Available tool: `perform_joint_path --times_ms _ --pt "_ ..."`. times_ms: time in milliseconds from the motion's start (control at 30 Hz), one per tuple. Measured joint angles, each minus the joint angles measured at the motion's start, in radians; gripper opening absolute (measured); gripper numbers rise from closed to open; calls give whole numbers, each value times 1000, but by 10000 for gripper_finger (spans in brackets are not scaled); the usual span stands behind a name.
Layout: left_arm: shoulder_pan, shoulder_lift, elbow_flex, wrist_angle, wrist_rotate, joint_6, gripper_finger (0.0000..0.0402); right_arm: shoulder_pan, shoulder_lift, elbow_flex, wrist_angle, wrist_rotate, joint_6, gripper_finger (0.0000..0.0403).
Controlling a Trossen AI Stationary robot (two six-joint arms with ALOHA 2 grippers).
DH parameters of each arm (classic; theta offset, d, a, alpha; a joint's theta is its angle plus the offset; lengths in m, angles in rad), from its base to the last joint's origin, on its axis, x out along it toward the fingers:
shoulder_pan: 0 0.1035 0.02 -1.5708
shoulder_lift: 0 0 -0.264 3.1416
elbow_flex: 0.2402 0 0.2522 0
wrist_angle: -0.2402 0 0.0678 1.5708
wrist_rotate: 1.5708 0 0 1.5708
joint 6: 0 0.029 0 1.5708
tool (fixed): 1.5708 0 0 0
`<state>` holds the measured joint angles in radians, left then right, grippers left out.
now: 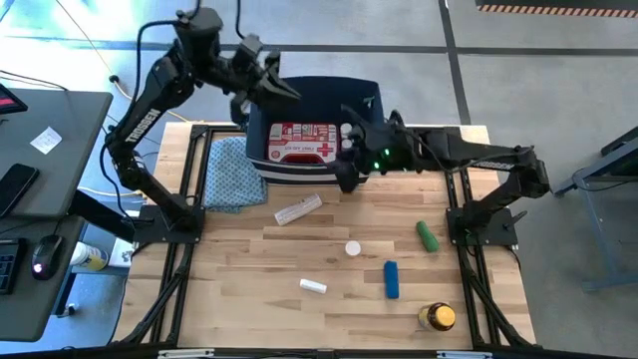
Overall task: Pick & place medical supplies in basket/bin
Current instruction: Put the light brown bandage into the blue bin
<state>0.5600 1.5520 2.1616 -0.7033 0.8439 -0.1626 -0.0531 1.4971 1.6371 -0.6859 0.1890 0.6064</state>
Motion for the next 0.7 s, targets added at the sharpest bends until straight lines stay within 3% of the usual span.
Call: perform_joint_path --times_ms 133,333,567,700 --pt "-60 -3 0 -206 -134 32 60 109 -27 0 -135 22 70 208" --pt "-190 -4 -1 -596 -401 127 60 318 -47 0 -301 156 199 208" --pt "-350 -4 -1 -759 -574 83 60 515 -46 0 -401 386 257 208" --pt "-423 -8 -53 -807 -637 61 60 549 -47 0 -404 432 338 208"
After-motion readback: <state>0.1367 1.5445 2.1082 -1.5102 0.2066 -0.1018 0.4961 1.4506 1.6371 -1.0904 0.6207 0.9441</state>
